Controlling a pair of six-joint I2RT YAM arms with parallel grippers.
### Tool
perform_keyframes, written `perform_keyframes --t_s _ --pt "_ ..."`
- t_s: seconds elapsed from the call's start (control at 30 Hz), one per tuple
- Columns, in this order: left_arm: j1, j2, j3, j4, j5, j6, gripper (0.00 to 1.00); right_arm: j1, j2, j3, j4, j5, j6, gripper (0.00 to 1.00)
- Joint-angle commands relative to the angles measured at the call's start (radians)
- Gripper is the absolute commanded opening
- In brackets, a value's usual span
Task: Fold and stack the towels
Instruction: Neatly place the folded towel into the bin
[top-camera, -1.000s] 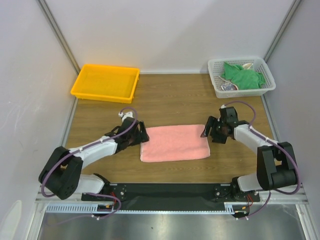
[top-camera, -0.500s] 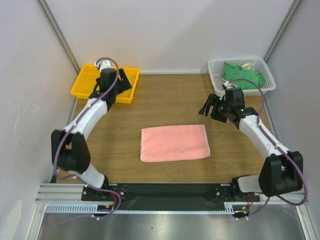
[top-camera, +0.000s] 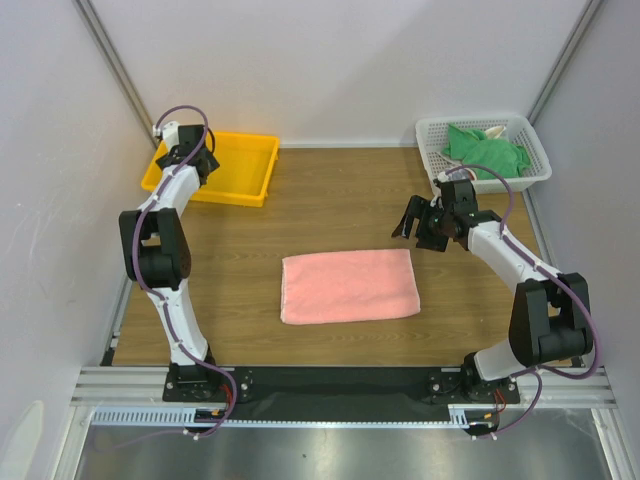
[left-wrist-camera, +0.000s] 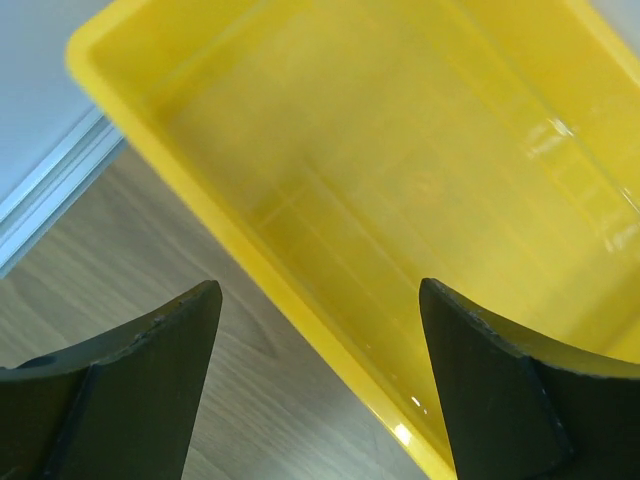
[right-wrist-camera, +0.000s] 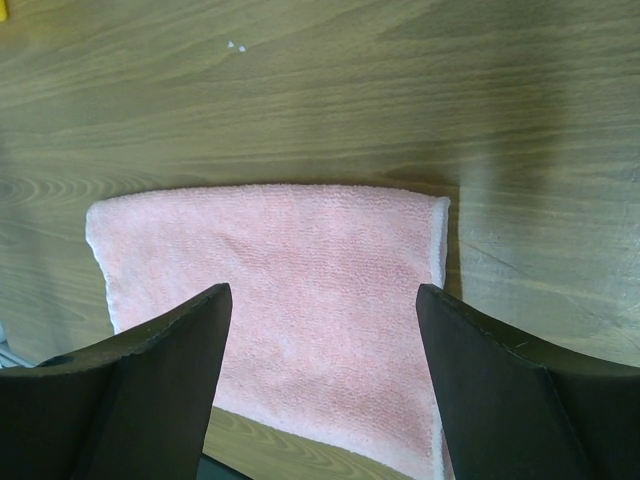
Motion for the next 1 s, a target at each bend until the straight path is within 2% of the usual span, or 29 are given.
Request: perform_keyframes --t_s 0.0,0.13,0.47,0.7,0.73,0.8,0.9,0.97 --pt "0.013 0.021 0.048 -0.06 -0.092 -0.146 0.86 -0.002 0.03 0.037 0.006 -0.015 -0.01 0.81" --pt "0.023 0.053 0.039 -0.098 -0.122 -0.298 0.82 -0.005 0.059 0.061 -0.003 -0.018 -0.014 0.81" --pt "0.027 0.114 0.024 -0.079 -0.083 -0.464 0.77 -0.021 0.073 0.069 -0.019 -0.034 -0.014 0.8" --pt "0.03 0.146 0.01 -0.103 -0.069 -0.596 0.61 -0.025 0.052 0.068 -0.033 -0.017 -0.001 0.8" --pt "0.03 0.145 0.005 -0.103 -0.069 -0.604 0.54 -0.025 0.047 0.065 -0.031 -0.017 0.001 0.8" --pt "0.032 0.131 -0.004 -0.123 -0.082 -0.646 0.49 -0.025 0.042 0.063 -0.033 -0.015 0.003 0.8" --pt "0.03 0.071 -0.08 -0.108 -0.095 -0.689 0.38 -0.024 0.036 0.063 -0.042 -0.009 0.004 0.8" --pt "0.029 0.027 -0.168 -0.093 -0.115 -0.703 0.35 -0.025 0.033 0.06 -0.042 -0.008 0.004 0.8"
